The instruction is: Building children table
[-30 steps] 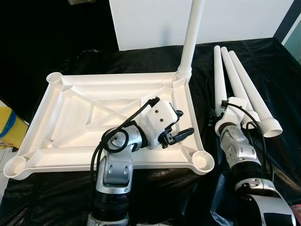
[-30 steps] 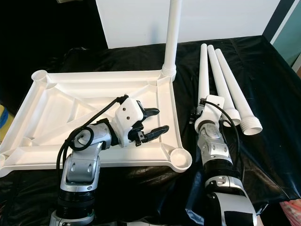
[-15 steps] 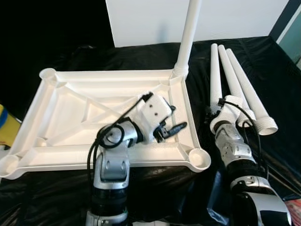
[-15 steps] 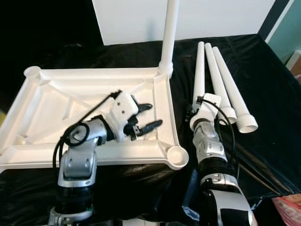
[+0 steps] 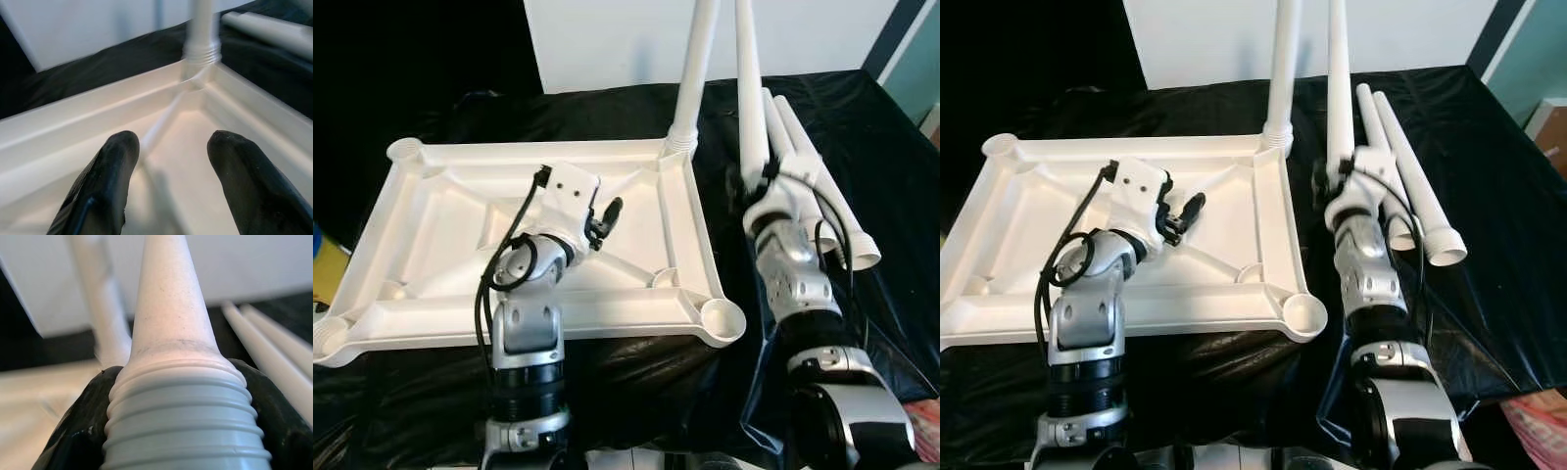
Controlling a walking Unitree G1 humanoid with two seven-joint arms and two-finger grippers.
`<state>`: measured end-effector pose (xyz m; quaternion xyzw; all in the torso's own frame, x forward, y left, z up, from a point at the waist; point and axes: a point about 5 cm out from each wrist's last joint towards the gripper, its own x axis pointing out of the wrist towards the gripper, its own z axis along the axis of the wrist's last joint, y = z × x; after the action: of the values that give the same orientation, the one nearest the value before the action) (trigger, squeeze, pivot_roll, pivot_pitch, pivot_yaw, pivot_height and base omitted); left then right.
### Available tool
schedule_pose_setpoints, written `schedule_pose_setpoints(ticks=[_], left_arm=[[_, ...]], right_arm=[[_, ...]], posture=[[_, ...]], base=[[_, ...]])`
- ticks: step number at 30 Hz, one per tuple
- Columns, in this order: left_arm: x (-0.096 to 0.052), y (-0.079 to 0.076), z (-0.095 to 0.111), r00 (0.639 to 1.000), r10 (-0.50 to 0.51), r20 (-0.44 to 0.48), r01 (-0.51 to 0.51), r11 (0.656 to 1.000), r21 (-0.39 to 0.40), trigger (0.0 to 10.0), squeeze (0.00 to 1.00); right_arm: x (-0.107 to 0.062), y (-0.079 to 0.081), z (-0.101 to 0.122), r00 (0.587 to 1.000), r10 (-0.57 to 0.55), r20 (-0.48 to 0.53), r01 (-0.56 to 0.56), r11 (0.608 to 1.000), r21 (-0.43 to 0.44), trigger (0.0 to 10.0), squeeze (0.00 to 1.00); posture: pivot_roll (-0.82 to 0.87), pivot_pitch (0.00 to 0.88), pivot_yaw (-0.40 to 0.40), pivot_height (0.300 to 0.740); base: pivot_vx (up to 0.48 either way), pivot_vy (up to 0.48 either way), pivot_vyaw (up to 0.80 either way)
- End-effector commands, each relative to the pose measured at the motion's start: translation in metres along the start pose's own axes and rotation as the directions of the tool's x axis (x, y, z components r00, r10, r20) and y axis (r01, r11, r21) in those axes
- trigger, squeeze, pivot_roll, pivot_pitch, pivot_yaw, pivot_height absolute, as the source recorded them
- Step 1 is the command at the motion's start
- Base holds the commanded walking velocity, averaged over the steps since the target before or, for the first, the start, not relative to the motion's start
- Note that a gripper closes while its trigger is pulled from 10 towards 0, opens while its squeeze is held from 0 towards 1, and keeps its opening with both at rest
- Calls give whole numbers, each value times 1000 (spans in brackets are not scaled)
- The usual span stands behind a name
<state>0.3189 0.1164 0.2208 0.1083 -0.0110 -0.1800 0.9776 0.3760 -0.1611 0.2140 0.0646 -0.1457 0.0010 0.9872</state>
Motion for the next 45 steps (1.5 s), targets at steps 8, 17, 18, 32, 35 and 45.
schedule_pose_setpoints(ticks=[8,17,18,32,35,45], left_arm=[[17,-14,30,989,71,132,-64,996,-54,10000,0],[27,-17,39,982,4,189,12,996,-84,10000,0],[27,-17,39,982,4,189,12,996,-84,10000,0],[32,-15,55,922,-176,344,272,928,-255,10000,1000],[27,-17,61,883,-233,408,372,878,-303,10000,1000],[12,-11,73,771,-291,567,562,730,-389,10000,1000]], right_arm=[[-5,-6,-2,1000,16,25,-14,997,-70,10000,0],[-5,0,26,984,67,163,-55,996,-76,10000,0],[-5,0,26,984,67,163,-55,996,-76,10000,0],[-20,31,84,865,290,409,-259,957,-131,10000,0],[-28,30,74,868,334,366,-303,943,-142,10000,0],[-54,31,41,867,450,215,-428,892,-144,10000,0]], posture=[[7,41,-37,740],[-37,22,-18,740],[-37,22,-18,740],[-78,0,-1,740],[-77,0,-1,740],[-70,0,-2,740]], base=[[0,0,0],[0,0,0],[0,0,0],[0,0,0],[0,0,0],[0,0,0]])
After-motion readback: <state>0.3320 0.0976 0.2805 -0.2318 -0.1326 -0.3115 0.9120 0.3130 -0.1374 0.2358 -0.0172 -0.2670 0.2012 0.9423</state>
